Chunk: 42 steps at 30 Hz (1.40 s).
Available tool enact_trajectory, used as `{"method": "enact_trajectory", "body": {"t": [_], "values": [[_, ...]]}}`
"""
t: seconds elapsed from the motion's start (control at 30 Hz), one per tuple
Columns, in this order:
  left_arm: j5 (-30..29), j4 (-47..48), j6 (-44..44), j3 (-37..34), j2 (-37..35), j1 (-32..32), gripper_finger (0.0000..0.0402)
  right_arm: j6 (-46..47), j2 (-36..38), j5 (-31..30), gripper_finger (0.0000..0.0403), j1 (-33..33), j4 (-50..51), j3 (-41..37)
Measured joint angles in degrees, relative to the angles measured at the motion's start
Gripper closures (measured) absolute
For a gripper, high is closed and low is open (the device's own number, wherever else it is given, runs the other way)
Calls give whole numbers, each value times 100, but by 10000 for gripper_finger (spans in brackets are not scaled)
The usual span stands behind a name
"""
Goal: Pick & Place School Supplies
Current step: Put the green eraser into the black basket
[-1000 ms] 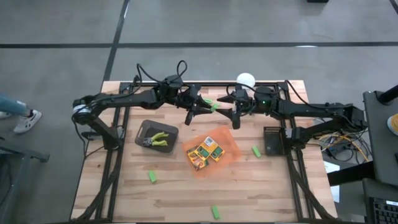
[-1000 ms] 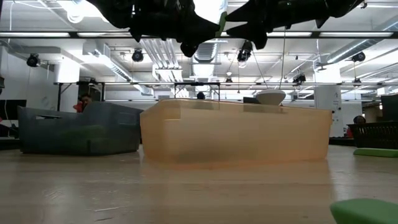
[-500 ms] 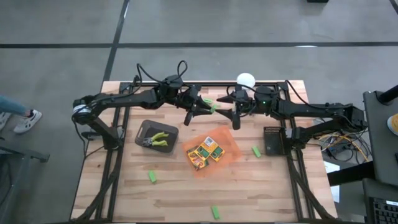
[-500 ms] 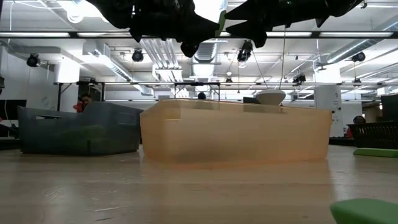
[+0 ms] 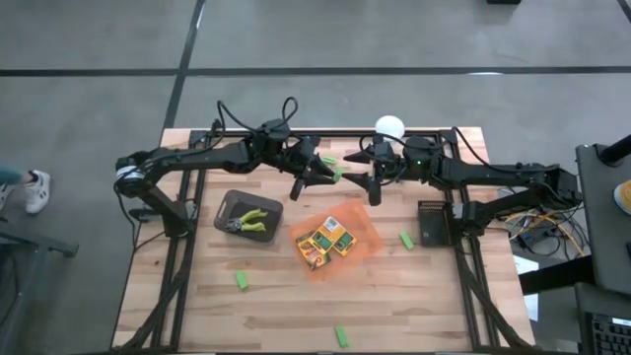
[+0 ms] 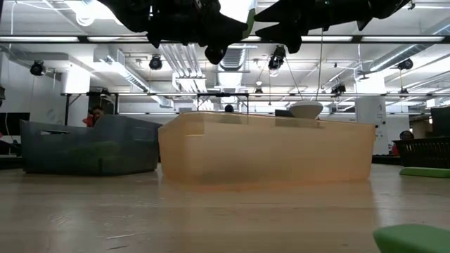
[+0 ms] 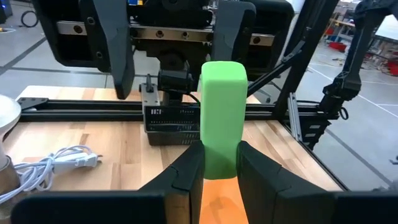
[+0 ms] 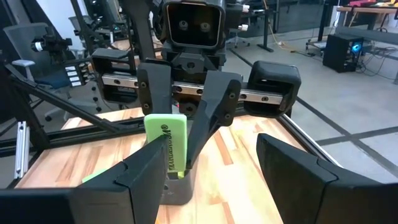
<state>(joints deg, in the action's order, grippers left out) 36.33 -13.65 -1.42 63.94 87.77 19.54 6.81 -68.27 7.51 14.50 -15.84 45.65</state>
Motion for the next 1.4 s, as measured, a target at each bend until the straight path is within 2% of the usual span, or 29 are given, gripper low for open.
{"method": "enact_trajectory", "body": {"t": [1.03, 1.4], "values": [[-290, -138, 123, 0, 4, -10, 316, 55, 17, 216, 165, -190, 48, 0], [-285, -138, 122, 6, 4, -10, 316, 58, 20, 199, 165, -190, -223, 0]]}}
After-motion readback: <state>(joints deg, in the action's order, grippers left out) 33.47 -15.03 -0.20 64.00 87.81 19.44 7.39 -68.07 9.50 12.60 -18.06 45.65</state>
